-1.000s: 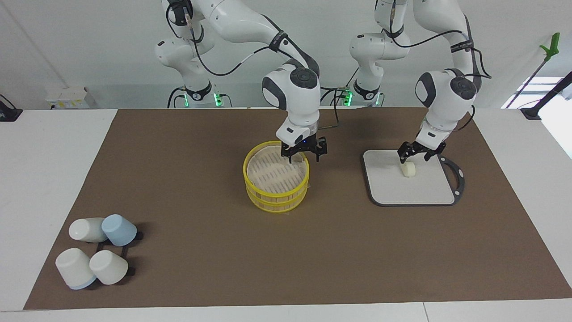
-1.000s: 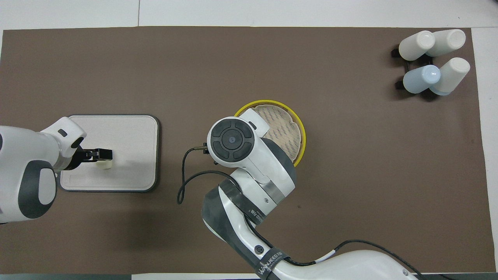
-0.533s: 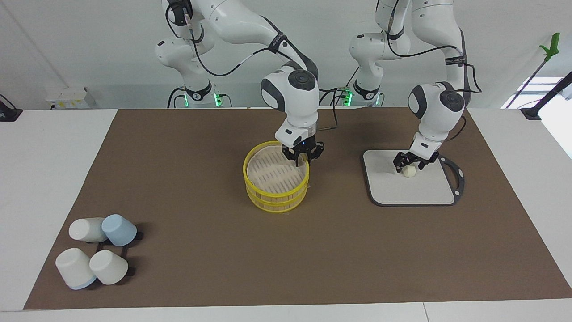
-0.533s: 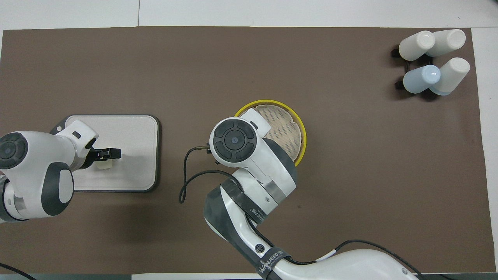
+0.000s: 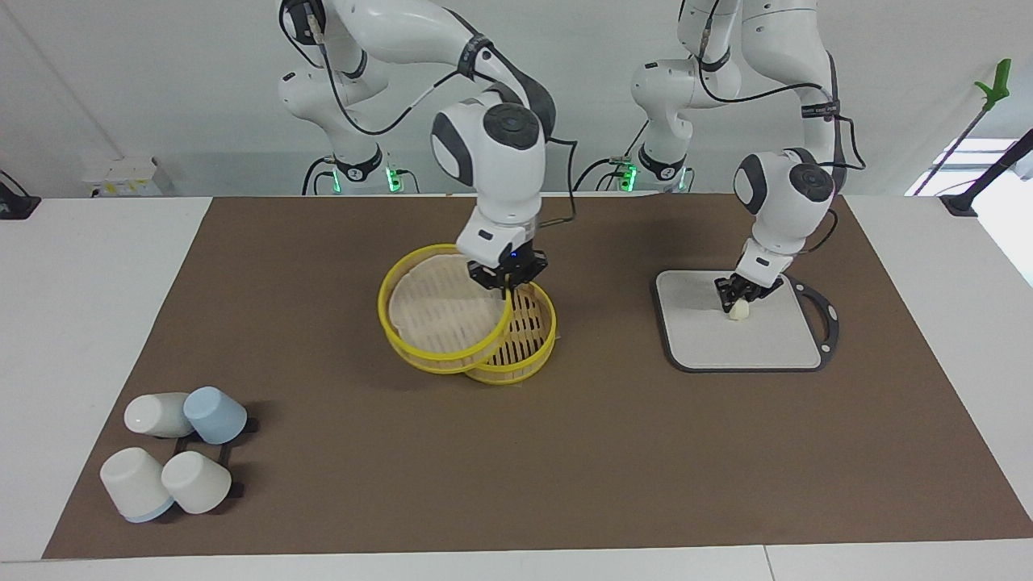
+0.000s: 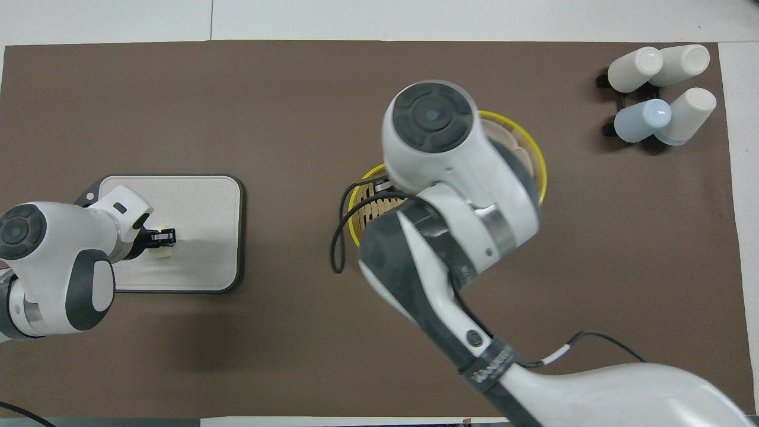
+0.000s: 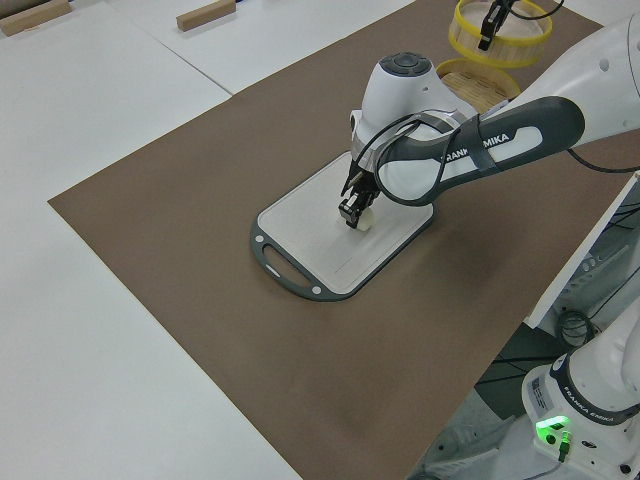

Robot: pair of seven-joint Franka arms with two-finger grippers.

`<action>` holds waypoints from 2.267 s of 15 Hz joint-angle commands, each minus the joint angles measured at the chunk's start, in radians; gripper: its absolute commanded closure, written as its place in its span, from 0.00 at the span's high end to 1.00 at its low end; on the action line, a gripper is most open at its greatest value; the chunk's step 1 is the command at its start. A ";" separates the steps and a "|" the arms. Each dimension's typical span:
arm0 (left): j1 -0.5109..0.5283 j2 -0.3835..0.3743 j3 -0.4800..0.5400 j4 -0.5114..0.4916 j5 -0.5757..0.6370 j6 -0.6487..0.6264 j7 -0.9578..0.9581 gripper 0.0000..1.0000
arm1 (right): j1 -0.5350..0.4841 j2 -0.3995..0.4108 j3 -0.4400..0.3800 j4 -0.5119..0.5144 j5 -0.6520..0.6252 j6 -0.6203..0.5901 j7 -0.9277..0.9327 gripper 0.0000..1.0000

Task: Place bun in steamer
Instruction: 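Lift the lid with the right gripper while the left gripper lifts the bun, then carry the white bun with the left gripper over the open steamer, then lower the bun into the steamer and open the left gripper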

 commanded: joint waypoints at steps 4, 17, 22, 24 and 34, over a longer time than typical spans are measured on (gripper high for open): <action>-0.119 0.080 0.003 0.418 -0.099 -0.432 -0.200 0.33 | -0.324 -0.166 0.014 -0.096 -0.050 -0.277 -0.569 0.00; -0.774 0.285 0.005 0.549 -0.105 -0.093 -0.954 0.33 | -0.470 -0.203 0.016 -0.240 -0.271 0.019 -1.246 0.00; -0.794 0.364 0.005 0.549 -0.102 -0.025 -0.962 0.36 | -0.487 -0.209 0.017 -0.259 -0.269 0.036 -1.247 0.00; -0.794 0.364 0.005 0.547 -0.102 -0.020 -0.988 0.71 | -0.487 -0.211 0.017 -0.259 -0.269 0.038 -1.247 0.00; -0.567 0.029 0.011 0.548 -0.104 -0.513 -0.815 1.00 | -0.446 -0.209 0.039 -0.250 -0.151 0.024 -0.946 0.00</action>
